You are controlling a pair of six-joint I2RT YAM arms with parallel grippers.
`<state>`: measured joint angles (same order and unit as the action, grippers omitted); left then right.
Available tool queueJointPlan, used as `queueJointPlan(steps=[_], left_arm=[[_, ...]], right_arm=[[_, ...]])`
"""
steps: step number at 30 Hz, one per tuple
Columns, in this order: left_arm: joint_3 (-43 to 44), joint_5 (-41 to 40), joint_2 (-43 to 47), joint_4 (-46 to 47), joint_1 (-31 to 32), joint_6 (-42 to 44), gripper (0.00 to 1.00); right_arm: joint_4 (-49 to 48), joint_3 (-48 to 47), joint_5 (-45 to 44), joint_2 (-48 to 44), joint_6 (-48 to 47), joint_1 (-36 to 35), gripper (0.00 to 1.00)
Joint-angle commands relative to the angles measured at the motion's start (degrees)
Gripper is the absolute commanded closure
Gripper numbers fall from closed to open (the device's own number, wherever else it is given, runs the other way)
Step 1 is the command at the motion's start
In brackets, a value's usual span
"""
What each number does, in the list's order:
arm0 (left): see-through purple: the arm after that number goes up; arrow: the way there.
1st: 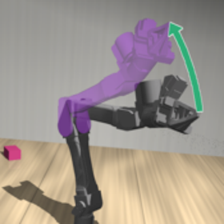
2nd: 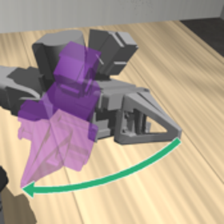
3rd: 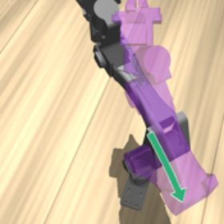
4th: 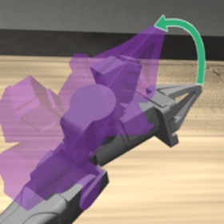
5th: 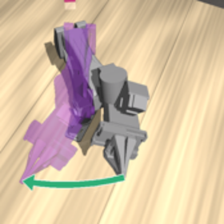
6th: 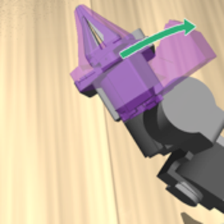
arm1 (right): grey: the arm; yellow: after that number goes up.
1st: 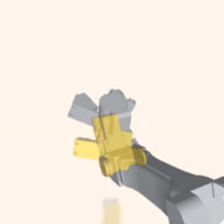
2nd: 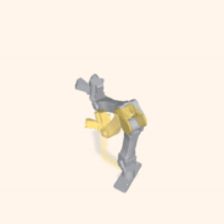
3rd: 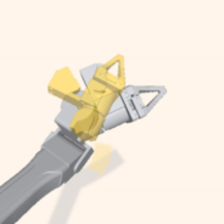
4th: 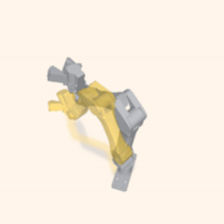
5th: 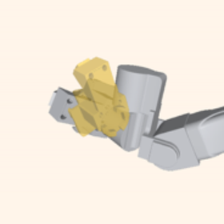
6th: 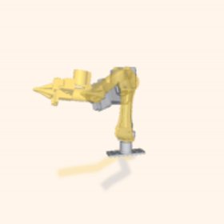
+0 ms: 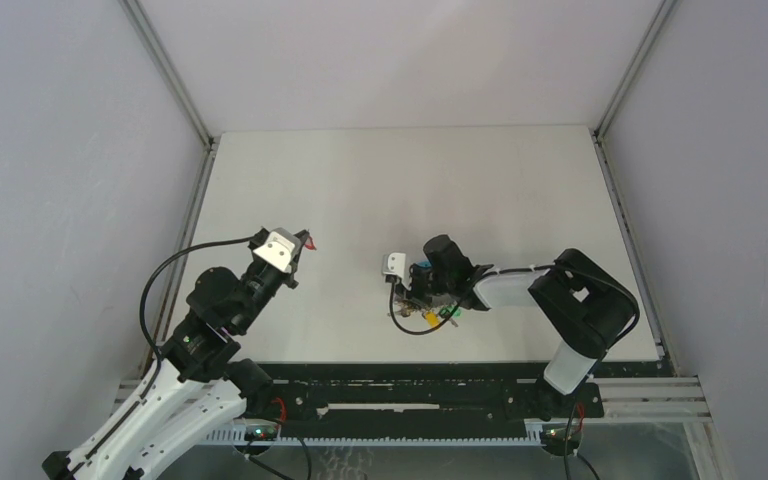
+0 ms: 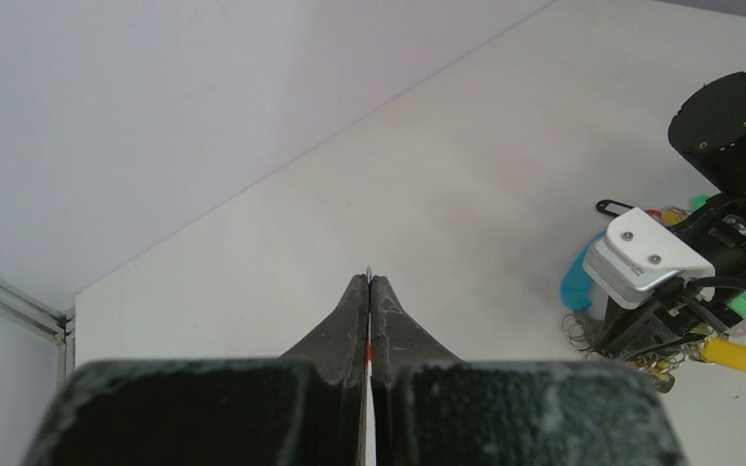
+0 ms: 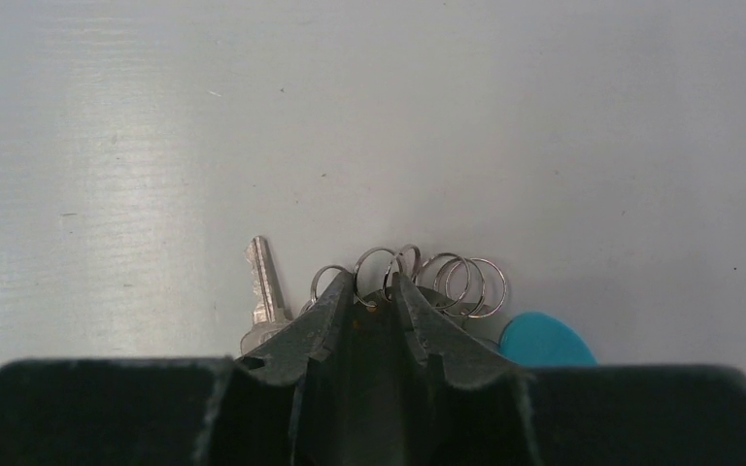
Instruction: Put the keys on the keyring
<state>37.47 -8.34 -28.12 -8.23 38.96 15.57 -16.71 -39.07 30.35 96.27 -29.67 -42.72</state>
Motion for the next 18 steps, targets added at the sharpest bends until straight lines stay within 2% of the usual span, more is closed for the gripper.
queueJointPlan(steps=[1, 12, 18], left_arm=[[-0.47, 1.02, -0.27, 1.77, -0.31, -0.64, 1.0], [-0.47, 0.96, -0.23, 1.73, -0.34, -0.68, 1.0], [-0.47, 1.14, -0.13, 1.73, -0.3, -0.71, 1.0]], right_arm=[[0.25, -2.39, -0.9, 0.84, -0.55, 0.18, 0.8], [0.34, -3.29, -2.95, 1.15, 2.1, 0.9, 0.86], [1.88, -3.29, -0.88, -0.42, 3.46, 2.23, 0.83]])
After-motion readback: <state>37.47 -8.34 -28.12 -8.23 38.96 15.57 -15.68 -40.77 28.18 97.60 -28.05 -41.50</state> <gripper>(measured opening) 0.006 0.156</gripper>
